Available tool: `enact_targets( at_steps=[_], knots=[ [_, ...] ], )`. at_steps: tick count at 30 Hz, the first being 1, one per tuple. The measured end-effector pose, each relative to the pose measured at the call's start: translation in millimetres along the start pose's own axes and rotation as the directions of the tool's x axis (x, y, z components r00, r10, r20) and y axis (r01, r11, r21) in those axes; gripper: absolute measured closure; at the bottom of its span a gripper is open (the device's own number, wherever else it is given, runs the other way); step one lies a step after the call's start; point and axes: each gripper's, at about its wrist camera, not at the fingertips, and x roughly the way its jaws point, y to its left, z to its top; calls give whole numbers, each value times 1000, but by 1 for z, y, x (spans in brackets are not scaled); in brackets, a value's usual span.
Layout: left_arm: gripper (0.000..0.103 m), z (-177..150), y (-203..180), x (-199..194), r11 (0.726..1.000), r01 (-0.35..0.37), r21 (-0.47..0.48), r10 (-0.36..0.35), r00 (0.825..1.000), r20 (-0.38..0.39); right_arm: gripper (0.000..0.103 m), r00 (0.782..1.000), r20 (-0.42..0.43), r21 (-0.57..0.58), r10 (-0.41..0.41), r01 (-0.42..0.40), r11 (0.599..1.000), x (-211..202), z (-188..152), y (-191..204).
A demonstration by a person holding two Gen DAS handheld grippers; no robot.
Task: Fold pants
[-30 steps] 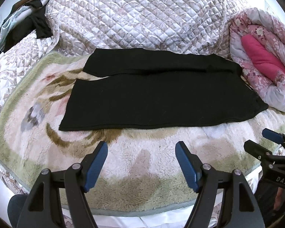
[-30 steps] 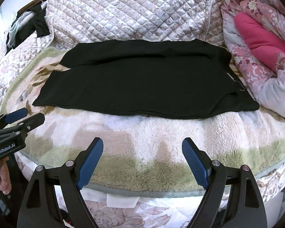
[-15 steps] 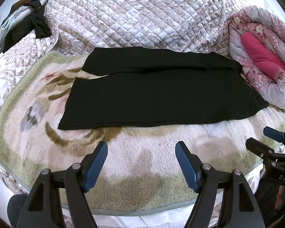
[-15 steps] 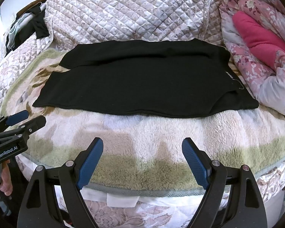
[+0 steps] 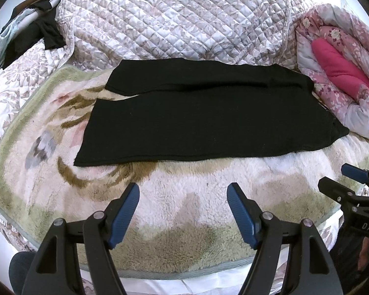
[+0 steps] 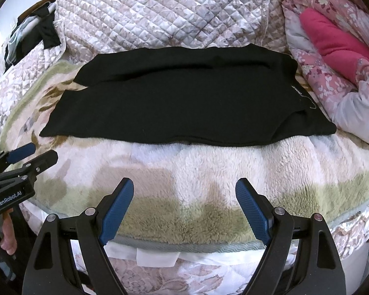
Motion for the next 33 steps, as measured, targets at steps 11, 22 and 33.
enact_targets(
  at_steps=[11, 22, 33],
  knots=[
    [27, 1, 2, 7, 1000, -12, -4, 11, 1000, -21, 18, 1000, -5, 10, 5, -5, 1000, 5, -1, -2],
    [27, 2, 5, 14, 1000, -4, -7, 4, 1000, -26, 19, 1000, -22, 18, 16, -16, 1000, 15, 0, -9],
    [27, 2, 10, 28, 1000, 9, -13, -10, 999, -36, 19, 999, -32, 42, 9, -7, 999, 24, 4, -23]
  ],
)
